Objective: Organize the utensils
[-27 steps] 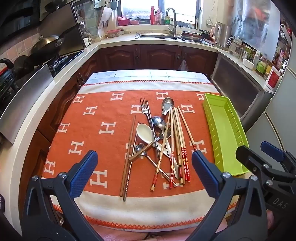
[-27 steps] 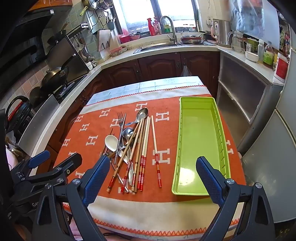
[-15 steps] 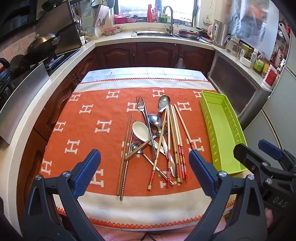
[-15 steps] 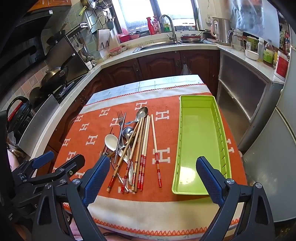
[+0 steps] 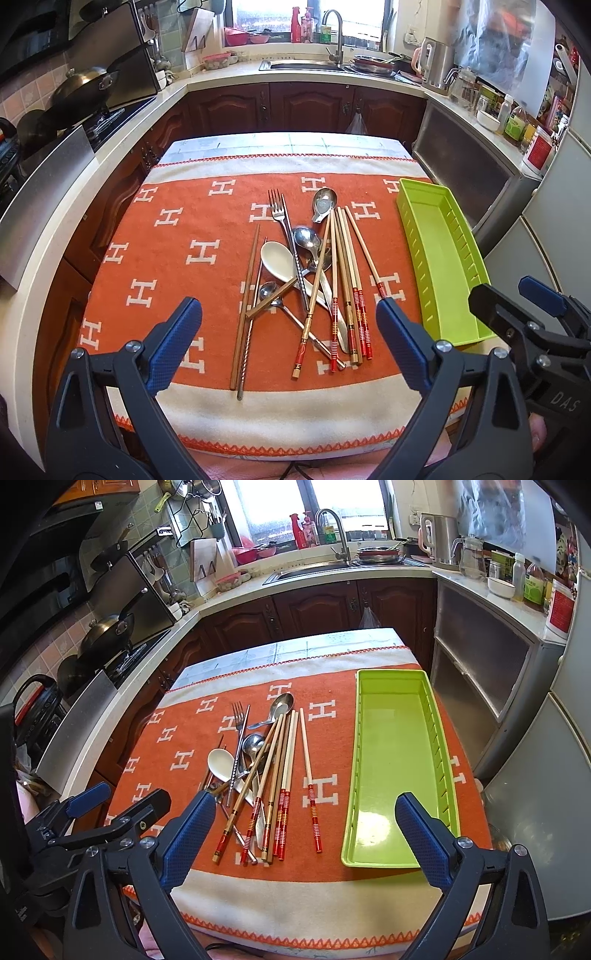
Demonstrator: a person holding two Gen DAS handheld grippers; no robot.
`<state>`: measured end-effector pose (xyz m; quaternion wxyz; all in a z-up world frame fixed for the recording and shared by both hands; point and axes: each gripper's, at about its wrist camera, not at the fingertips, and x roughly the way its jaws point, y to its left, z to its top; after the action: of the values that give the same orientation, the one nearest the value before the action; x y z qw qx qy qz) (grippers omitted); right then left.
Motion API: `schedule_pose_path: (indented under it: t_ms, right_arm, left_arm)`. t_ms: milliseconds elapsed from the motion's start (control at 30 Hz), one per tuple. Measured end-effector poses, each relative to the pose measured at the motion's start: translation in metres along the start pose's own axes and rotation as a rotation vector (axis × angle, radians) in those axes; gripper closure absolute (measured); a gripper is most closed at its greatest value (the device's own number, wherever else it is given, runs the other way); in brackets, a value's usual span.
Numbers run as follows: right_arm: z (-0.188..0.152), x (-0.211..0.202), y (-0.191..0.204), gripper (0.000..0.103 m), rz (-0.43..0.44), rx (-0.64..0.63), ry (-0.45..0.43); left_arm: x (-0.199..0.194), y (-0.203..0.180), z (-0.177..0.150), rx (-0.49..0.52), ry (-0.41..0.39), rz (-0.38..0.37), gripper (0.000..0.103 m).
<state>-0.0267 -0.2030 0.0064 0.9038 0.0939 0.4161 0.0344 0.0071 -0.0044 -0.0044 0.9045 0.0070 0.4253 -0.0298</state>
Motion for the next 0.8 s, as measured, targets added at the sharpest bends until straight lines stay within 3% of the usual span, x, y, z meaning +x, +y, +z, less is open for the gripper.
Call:
schedule_pose_path:
  t_ms: [300,567,800]
  right_arm:
    - [0.004,-0.017,0.007,0.001,-0.009,-0.009,-0.033]
    - [0.012,-0.023,0.011,0.001,0.003,0.002,-0.033]
    - [0.02,-0.027,0.011,0.001,0.019,0.008,-0.052]
  left_arm:
    - [0.003,-0.001,0.006,0.018,0.0,0.0,0.008]
    - [-0.008,0.004,0.012,0.021,-0.062,0.006,0.008]
    - [-0.01,0.005,0.018,0.022,-0.053,-0.019,0.009]
